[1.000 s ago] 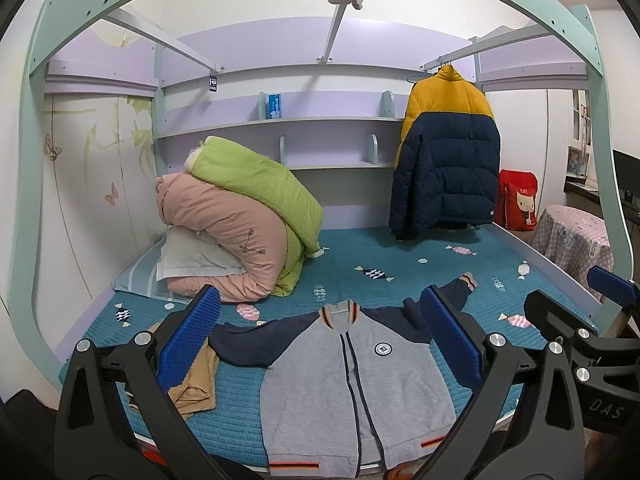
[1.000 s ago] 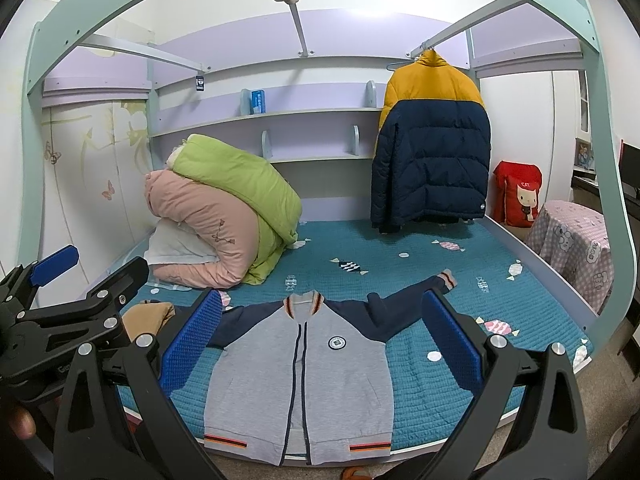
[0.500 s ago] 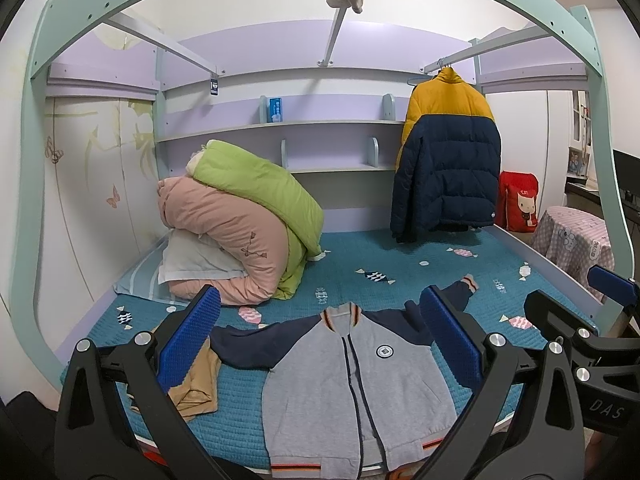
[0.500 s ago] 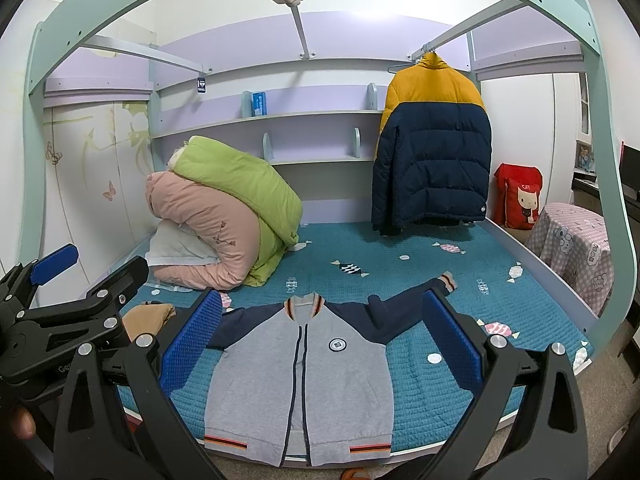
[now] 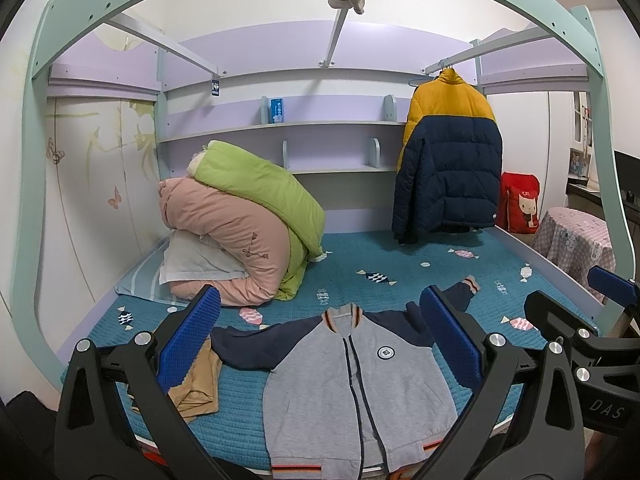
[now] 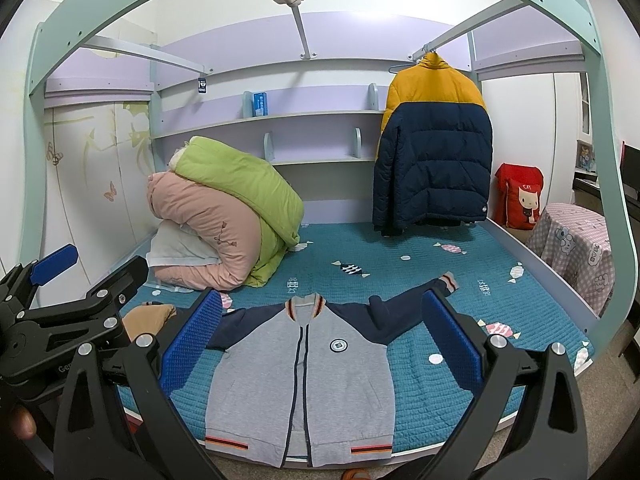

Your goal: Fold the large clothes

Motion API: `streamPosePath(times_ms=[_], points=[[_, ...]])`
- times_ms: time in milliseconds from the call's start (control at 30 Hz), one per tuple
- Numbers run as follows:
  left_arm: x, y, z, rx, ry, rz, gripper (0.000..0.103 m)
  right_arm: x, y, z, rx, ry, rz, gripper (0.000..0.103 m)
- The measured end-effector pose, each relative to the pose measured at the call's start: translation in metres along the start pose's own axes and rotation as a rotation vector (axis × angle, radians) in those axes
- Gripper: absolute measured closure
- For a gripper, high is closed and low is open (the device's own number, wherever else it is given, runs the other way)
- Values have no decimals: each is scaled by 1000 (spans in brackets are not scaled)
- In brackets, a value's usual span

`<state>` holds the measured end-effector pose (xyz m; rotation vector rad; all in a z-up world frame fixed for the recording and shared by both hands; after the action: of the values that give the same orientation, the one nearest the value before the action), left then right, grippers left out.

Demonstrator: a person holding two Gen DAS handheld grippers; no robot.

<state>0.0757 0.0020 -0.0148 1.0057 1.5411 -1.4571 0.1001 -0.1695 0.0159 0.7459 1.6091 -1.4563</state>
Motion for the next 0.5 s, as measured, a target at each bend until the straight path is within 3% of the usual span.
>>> streamPosePath(times_ms=[500], points=[[-5,-2,-2,-5,-1,-2,3,-2,0,-2,-2,-2,-1,7]])
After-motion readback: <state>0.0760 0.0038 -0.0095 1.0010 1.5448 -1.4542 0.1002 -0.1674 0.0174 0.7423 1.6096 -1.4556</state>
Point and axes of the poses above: each gripper's, at about its wrist camera, not at the fingertips, and y roughly the way its jaws point, z to its right, x to its underside, the point moved 5 cm from there along y, roughly the way its jaws point, and after that the axes turned 3 degrees about -z, right-handed, at the moved point
